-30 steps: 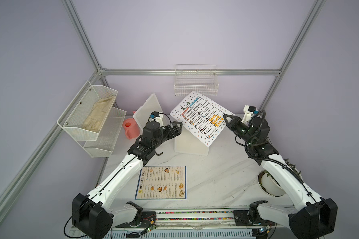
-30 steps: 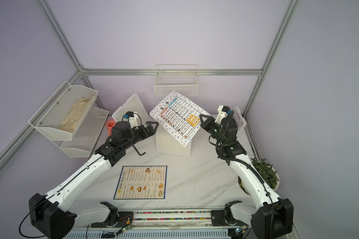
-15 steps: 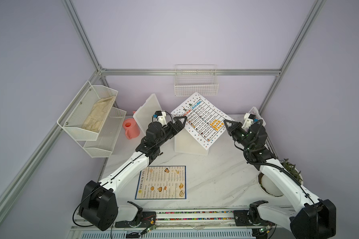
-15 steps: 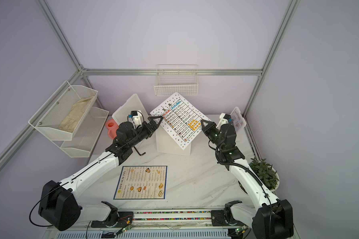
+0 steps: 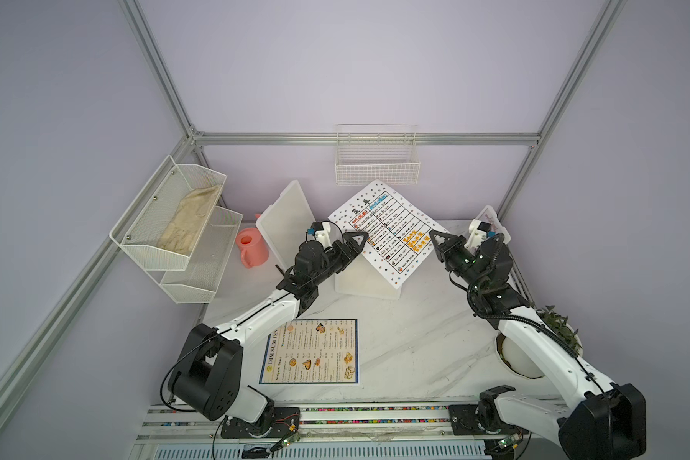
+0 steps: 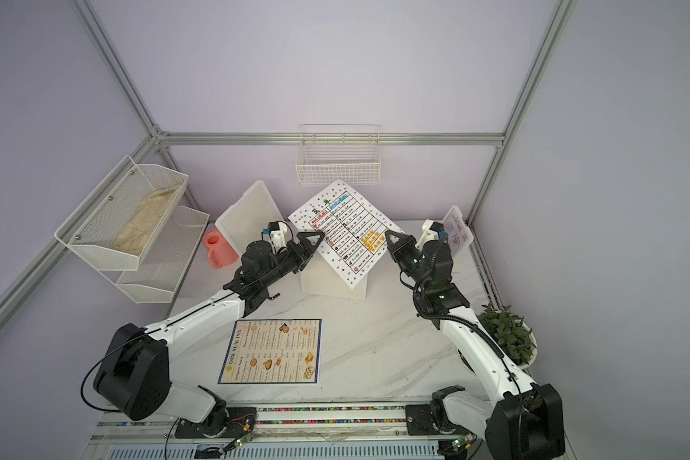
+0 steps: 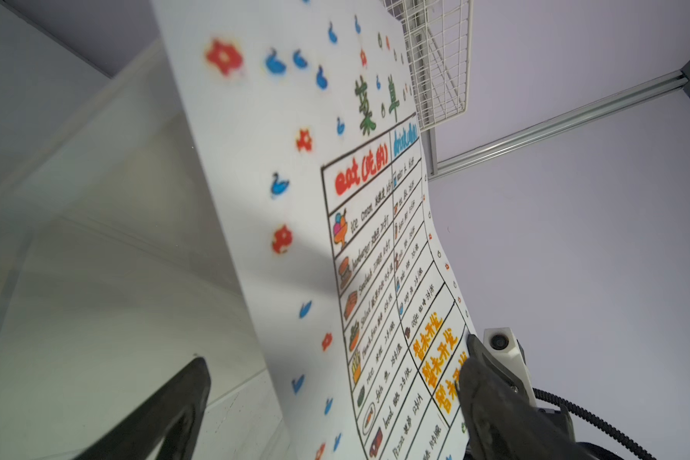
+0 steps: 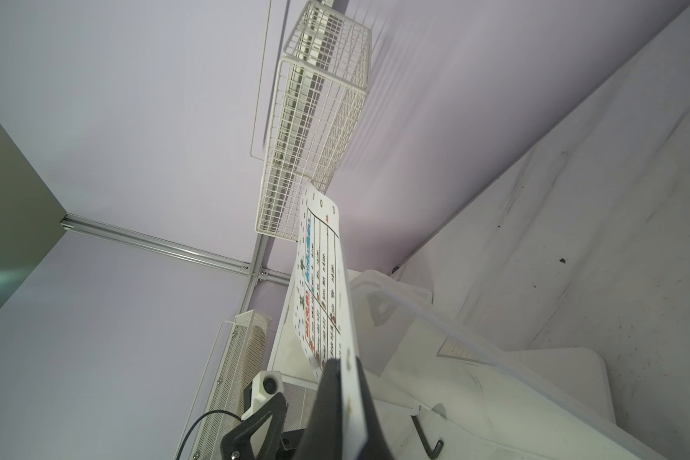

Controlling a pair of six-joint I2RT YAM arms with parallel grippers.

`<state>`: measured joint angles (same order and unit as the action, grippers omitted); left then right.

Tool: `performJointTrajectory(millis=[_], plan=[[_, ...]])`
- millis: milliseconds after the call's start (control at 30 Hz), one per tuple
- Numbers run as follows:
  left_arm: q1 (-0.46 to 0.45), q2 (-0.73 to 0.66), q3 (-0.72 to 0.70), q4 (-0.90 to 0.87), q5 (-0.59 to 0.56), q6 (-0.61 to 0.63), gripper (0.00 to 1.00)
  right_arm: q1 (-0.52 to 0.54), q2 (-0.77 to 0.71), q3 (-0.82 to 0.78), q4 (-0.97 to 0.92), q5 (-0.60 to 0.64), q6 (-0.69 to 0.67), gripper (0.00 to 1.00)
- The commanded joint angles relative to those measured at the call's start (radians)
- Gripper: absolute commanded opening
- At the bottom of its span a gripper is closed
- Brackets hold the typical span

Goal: Insert the menus into the narrow rack
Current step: Pick up the menu from the center of the board.

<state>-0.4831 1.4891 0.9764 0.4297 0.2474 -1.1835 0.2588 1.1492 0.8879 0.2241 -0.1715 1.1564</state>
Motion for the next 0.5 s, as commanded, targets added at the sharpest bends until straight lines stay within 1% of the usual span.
performJointTrajectory(millis=[0, 133, 233, 367, 467], plan=[[-0.012, 0.02, -0.036, 0.132, 0.031, -0.028, 0.92, 0.012, -0.03, -0.018, 0.016, 0.019, 0.048, 0.0], [-0.021, 0.039, -0.045, 0.176, 0.037, -0.042, 0.88, 0.022, -0.05, -0.035, -0.004, 0.035, 0.066, 0.0], [-0.021, 0.045, -0.051, 0.201, 0.042, -0.045, 0.82, 0.028, -0.073, -0.045, -0.029, 0.055, 0.068, 0.0], [-0.022, 0.045, -0.067, 0.241, 0.037, -0.053, 0.72, 0.031, -0.095, -0.053, -0.06, 0.066, 0.071, 0.0], [-0.022, 0.055, -0.065, 0.265, 0.047, -0.06, 0.62, 0.038, -0.1, -0.062, -0.068, 0.073, 0.077, 0.0]])
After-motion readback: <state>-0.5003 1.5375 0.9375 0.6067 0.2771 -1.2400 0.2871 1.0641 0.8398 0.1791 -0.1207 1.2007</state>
